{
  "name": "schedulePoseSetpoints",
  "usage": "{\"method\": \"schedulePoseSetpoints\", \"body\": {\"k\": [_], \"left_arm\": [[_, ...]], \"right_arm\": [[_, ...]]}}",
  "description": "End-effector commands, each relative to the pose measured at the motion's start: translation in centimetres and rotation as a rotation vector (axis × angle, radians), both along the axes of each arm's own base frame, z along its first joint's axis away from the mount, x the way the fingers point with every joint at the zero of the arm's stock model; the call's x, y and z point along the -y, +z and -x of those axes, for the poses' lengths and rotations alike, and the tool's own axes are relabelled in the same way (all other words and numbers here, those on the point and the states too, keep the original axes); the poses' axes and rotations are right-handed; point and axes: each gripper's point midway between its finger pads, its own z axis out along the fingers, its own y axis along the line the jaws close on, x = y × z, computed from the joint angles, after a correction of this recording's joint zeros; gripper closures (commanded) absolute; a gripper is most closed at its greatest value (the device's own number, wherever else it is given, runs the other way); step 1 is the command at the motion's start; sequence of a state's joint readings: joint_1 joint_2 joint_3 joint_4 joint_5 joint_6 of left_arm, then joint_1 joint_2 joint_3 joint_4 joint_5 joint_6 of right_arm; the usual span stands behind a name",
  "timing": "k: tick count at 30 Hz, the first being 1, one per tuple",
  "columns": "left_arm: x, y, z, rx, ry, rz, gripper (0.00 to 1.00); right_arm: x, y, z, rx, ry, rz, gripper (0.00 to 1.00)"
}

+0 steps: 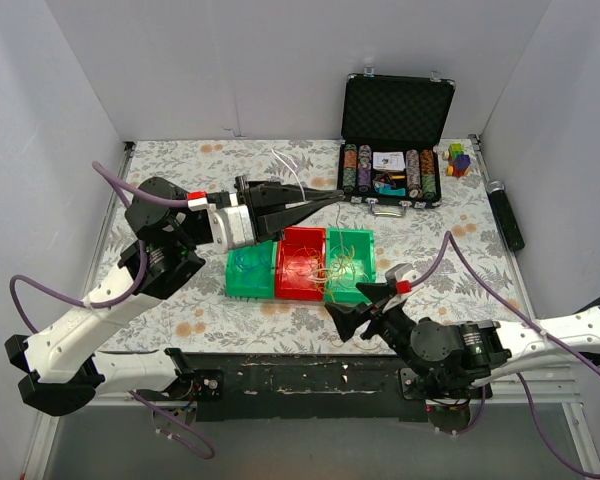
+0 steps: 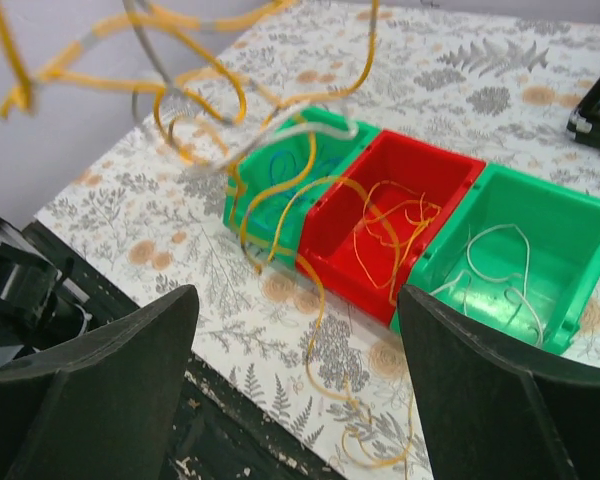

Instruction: Untangle the cables

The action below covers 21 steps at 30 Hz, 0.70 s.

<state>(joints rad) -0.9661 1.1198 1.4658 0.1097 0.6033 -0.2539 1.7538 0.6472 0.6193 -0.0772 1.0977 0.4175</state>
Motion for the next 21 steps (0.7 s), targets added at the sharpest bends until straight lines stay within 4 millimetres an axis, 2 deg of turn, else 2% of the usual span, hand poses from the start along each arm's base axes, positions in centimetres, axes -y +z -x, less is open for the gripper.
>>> {"method": "schedulePoseSetpoints", "body": {"k": [1,7,17,21], "left_arm": [[-0.4,0.1,0.9,-0.010,-0.034,-0.001,1.00],[-0.4,0.6,1.4,-0.018,-0.060,0.010,1.00],[-0.6,2.0,1.9,-0.031,-0.090,0.037,1.00],[-0.8,2.3,2.0,-0.026,-0.090,0.045,1.00]], "right_arm": [[-1.1,4.7,3.3,0.066,0.131,-0.125,0.11],[-1.6,6.2,3.1,0.134,0.128,-0.183,0.12],[-4.2,5.7,2.3,0.135,0.155,-0.186,0.21],[-4.7,5.4,1.7,0.113,0.147,-0.180,0.35]]}}
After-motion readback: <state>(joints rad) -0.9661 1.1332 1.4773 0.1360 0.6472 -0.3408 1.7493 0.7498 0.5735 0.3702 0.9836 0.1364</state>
